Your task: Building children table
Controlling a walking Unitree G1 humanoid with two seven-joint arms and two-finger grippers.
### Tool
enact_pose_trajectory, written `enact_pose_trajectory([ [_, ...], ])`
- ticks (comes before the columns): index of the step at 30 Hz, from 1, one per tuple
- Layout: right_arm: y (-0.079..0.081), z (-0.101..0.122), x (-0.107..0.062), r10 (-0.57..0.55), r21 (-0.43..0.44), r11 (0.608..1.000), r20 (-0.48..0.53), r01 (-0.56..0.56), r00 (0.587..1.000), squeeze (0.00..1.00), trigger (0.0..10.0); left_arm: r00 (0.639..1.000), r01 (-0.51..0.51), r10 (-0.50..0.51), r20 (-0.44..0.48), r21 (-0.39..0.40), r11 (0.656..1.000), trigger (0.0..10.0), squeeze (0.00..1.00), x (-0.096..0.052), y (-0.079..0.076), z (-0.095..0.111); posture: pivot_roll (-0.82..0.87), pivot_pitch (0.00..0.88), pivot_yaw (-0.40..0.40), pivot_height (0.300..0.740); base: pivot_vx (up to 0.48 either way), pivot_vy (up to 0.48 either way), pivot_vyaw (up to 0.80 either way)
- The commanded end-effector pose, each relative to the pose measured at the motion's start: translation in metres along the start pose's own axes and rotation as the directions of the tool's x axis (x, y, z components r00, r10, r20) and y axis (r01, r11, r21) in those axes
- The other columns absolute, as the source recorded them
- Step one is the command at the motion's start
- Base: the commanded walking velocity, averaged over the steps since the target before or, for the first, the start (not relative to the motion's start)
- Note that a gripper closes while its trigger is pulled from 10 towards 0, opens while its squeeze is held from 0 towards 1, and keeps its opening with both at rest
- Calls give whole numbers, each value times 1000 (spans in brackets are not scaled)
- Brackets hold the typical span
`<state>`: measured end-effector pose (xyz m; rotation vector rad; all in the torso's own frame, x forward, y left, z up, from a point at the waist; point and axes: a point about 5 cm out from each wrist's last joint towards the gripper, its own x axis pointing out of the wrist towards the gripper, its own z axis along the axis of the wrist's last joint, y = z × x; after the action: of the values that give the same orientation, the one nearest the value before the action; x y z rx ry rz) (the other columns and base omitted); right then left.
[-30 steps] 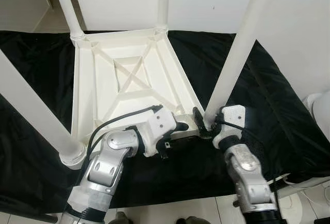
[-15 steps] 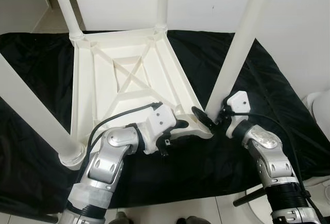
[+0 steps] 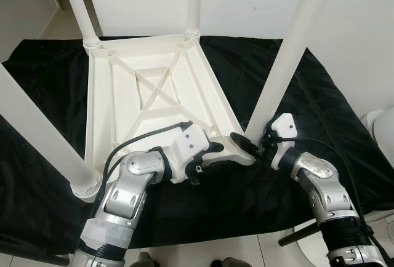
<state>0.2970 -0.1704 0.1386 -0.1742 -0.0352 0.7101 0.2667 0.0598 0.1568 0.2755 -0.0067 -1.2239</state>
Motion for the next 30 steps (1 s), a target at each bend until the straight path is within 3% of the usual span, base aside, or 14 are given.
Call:
enact_pose_trajectory([
  [1,-5,-1,-3,-68,20,997,-2,68,998,0,10000,992,-124,124,-4,-13,992,10000,0,0,6,-1,-84,57,8,740,0,0,0],
  [8,6,-2,3,-320,72,945,2,319,947,0,10000,992,-124,124,-3,-16,992,10000,0,0,5,-2,-90,62,3,740,0,0,0],
  [9,10,-3,3,-448,99,889,-22,448,894,0,10000,992,-123,123,-3,-18,992,10000,0,0,4,-2,-88,64,2,740,0,0,0],
  [10,10,-3,3,-448,99,889,-22,448,894,0,10000,992,-123,123,-3,-18,992,10000,0,0,4,-2,-88,64,2,740,0,0,0],
  [11,10,-4,3,-516,110,849,-41,517,856,0,10000,993,-122,122,-3,-19,992,10000,0,0,4,-2,-88,64,2,740,0,0,0],
  [13,10,-4,3,-516,110,849,-41,517,856,0,10000,993,-122,122,-3,-19,992,10000,0,0,4,-2,-88,64,2,740,0,0,0],
  [14,13,-3,2,-574,99,812,-46,576,817,0,10000,993,-121,121,-4,-19,992,10000,0,1,4,-2,-90,67,3,740,0,0,0],
  [15,13,-3,2,-574,99,812,-46,576,817,0,10000,993,-121,121,-4,-19,992,10000,0,1,4,-2,-90,67,3,740,0,0,0],
  [16,21,-2,4,-628,88,772,-53,630,777,0,10000,993,-120,120,-6,-18,993,10000,0,1,4,-2,-90,69,2,740,0,0,0],
  [18,37,-1,10,-661,92,742,-61,664,748,0,10000,993,-118,118,-7,-19,993,10000,0,1,3,-2,-90,69,2,740,0,0,0],
  [22,50,2,18,-627,103,770,-56,630,777,0,10000,993,-118,118,-6,-20,993,10000,0,1,4,-2,-91,65,1,740,0,0,0],
  [27,47,6,16,-649,109,752,-53,650,759,0,10000,994,-113,113,-5,-19,993,10000,0,2,3,-2,-93,60,0,740,0,0,0],
  [28,47,6,16,-650,112,751,-54,651,758,1000,10000,994,-113,113,-5,-19,993,10000,0,2,3,-2,-93,60,0,740,0,0,0],
  [30,46,7,15,-651,120,749,-51,652,757,1000,10000,994,-113,113,-5,-19,993,10000,0,2,3,-3,-92,56,-2,740,0,0,0],
])
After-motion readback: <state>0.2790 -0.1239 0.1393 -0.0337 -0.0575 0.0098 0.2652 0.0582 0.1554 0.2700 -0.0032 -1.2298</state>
